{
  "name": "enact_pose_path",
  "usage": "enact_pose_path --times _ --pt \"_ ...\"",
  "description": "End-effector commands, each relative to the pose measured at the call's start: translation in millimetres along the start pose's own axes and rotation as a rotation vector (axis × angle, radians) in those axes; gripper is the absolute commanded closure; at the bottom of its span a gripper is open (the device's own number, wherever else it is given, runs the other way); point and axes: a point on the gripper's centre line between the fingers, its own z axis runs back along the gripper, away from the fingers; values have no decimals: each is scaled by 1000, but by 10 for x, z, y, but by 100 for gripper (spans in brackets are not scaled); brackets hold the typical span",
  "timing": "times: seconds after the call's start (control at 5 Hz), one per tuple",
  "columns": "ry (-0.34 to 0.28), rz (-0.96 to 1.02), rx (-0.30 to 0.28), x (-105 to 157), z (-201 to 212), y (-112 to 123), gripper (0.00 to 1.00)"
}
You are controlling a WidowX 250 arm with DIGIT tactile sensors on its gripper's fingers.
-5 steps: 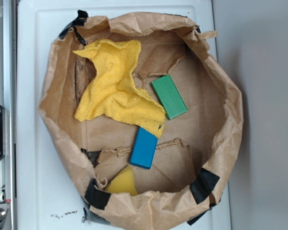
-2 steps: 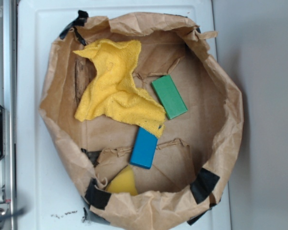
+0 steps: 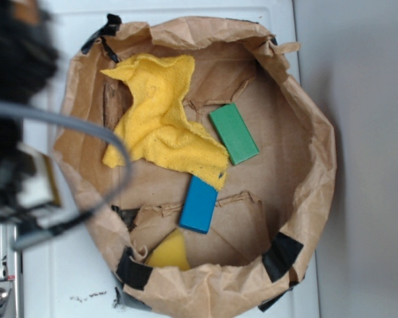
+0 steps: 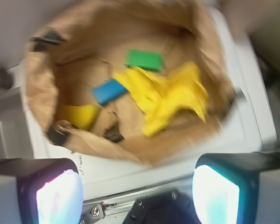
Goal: Grab the blue block.
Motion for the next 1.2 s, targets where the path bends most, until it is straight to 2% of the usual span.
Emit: enact_pose_path --times 0.0,0.4,0.6,0.8,1.0 --pt "-16 23 -4 49 43 65 0" --pt "-16 23 -4 49 43 65 0" --pt "-50 107 36 -185 -78 22 0" --pt "-63 169 52 137 -458 -336 0" --pt "-55 199 53 443 -690 -555 0"
